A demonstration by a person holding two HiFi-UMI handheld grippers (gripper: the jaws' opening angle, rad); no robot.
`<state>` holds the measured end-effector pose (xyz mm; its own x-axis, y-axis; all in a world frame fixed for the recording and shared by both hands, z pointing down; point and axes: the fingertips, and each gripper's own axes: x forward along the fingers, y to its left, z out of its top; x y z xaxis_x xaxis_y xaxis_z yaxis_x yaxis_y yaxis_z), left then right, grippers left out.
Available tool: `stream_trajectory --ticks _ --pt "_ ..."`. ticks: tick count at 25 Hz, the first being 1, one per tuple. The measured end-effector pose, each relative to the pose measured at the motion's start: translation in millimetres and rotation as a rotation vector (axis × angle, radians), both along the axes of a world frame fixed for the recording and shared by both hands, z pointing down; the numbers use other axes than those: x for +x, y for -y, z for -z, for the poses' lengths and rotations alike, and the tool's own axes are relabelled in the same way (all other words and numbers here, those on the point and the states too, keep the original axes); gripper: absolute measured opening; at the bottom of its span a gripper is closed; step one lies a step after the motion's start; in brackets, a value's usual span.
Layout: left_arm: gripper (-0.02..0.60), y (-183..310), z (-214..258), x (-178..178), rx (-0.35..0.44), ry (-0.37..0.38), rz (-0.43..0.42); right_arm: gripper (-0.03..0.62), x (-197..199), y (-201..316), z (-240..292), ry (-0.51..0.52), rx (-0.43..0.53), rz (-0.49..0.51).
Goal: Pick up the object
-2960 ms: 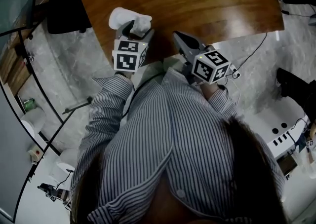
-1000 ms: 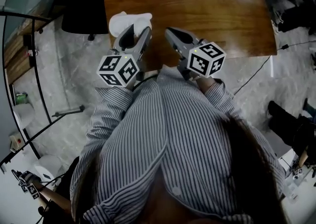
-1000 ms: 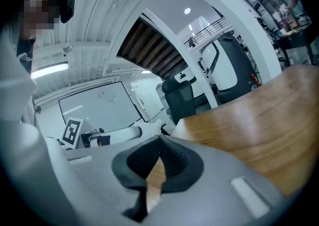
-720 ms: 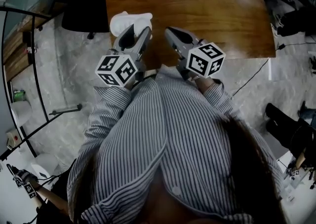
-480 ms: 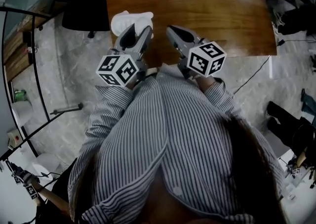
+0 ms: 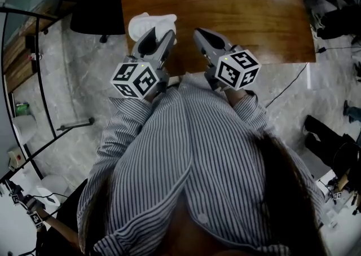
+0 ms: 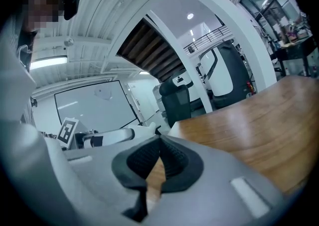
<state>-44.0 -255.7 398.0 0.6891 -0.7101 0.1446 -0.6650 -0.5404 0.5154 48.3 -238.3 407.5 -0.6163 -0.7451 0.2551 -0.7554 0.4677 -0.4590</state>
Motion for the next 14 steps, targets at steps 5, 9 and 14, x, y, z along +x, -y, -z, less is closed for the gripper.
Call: stream_trajectory --ticks 5,9,14 --pt "0.209 -1 2 1 0.010 0.008 -0.013 0.002 0 -2 -1 0.004 -0.008 0.001" --pt "0.209 -6 0 5 0.001 0.020 -0.023 0.002 0 -8 -2 0.008 -0.016 0.015" --pt "0.209 -10 -3 15 0.006 0.035 -0.046 0.002 2 -11 -4 0.013 -0.014 0.026"
